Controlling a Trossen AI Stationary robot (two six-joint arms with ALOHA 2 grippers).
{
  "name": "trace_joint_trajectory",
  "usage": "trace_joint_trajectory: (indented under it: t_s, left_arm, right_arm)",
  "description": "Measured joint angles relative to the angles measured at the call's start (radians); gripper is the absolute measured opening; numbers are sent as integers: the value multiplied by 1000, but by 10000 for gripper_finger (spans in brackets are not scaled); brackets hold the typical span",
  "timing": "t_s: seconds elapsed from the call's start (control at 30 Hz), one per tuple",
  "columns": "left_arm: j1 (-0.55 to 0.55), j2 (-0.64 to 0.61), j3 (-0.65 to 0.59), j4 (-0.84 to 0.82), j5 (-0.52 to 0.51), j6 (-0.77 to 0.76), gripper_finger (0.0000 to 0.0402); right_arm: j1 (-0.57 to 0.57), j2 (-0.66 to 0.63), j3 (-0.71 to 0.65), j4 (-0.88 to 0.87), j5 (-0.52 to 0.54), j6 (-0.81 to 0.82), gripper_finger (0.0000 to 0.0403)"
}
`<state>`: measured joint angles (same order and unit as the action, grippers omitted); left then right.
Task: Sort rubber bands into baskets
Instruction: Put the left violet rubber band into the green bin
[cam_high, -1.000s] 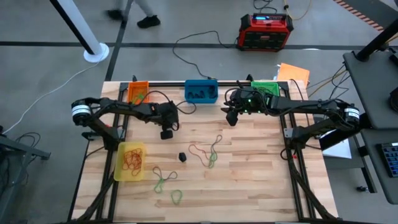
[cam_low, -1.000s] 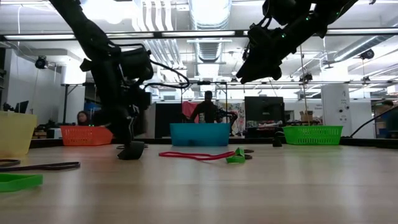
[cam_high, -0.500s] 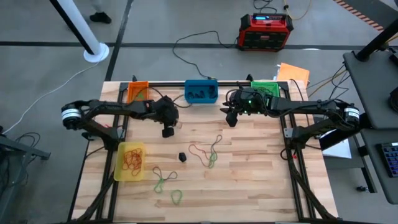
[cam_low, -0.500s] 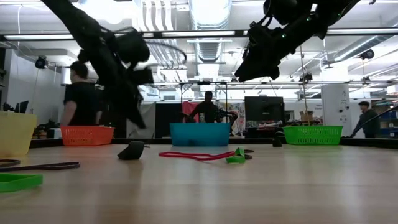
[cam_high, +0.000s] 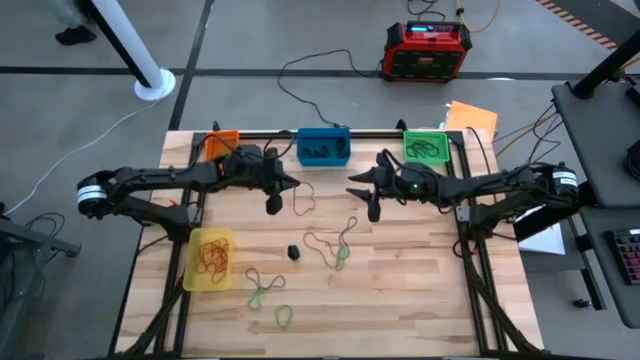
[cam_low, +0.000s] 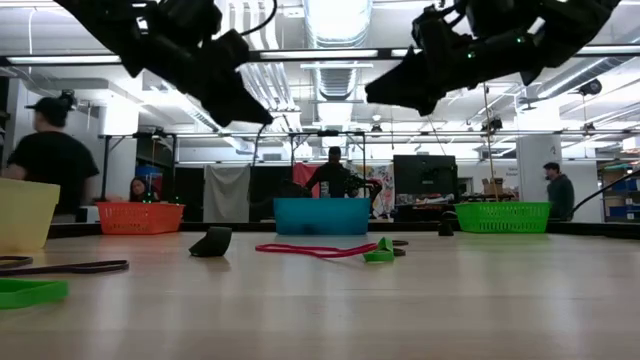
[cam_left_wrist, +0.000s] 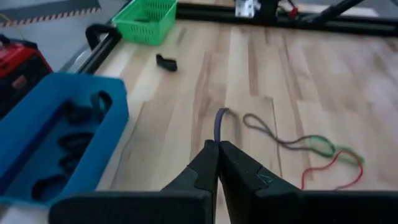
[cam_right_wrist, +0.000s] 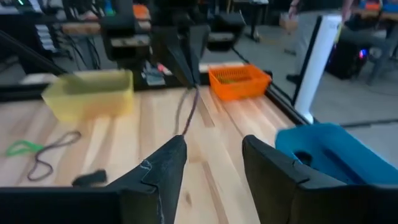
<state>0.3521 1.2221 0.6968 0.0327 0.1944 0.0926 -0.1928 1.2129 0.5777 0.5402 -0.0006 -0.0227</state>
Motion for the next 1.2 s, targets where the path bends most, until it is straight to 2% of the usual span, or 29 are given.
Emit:
trace_joint_trajectory:
  t_s: [0.23,0.47,0.7,0.83,1.0,1.1,1.2]
  left_arm:
    - [-38,46,0,132,1,-24,0]
    - [-67,116,10,296,2,-36,0]
    - [-86,156,12,394,7,-73,0]
    - [-96,158,12,411,7,-81,0]
    - [-101,156,12,416,7,-80,0]
    - [-103,157,12,420,7,-80,0]
    - [-103,158,12,427,7,-80,0]
  right_arm:
    - [40,31,6,49,27,4,199]
    - [44,184,57,105,27,56,241]
    - [44,337,165,132,27,48,256]
    - [44,399,230,133,19,29,249]
    - [44,441,277,130,18,18,223]
    - [44,446,288,130,-1,3,196]
    - [44,448,298,130,-19,-2,149]
